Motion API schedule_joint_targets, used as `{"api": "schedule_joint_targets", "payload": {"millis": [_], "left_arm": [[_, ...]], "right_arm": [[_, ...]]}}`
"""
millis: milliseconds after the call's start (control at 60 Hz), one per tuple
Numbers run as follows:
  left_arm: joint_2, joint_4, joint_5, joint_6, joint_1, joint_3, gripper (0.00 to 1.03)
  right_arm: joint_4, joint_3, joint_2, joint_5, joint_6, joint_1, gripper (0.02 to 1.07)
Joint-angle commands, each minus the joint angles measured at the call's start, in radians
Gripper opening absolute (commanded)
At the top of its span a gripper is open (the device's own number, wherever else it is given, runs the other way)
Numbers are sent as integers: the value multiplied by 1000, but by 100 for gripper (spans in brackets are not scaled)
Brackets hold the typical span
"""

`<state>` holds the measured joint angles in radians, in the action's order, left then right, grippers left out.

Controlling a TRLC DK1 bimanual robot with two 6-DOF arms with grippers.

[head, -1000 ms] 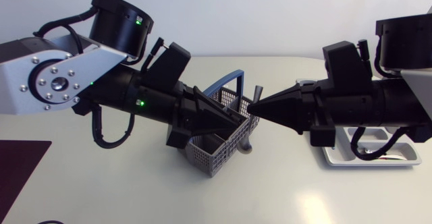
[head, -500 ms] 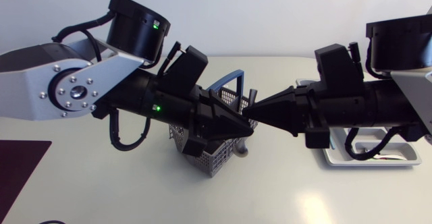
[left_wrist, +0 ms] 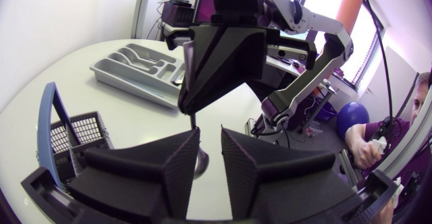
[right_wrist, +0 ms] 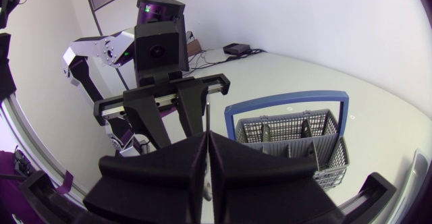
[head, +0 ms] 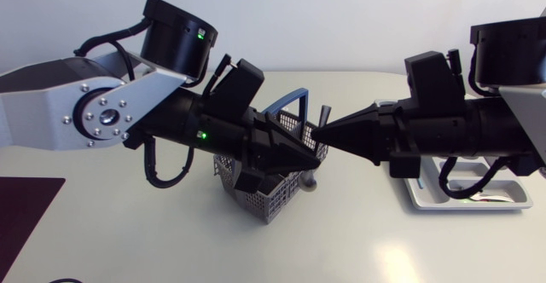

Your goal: Sort the cutlery from the basket into the organizer compartments.

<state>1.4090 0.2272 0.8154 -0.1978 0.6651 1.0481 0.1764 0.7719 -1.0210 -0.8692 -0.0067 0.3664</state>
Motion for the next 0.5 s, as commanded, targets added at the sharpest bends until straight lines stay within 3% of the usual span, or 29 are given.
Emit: {"api": "schedule_joint_targets", "payload": {"millis": [0, 483], "left_arm": [[-22, -3, 4, 11, -24, -14, 25], [-10, -8, -25, 6, -4, 3, 25]], "right_arm": [[-3, -8, 16, -19, 24, -4, 8], [-6, -5, 1, -21, 30, 11, 8]]}}
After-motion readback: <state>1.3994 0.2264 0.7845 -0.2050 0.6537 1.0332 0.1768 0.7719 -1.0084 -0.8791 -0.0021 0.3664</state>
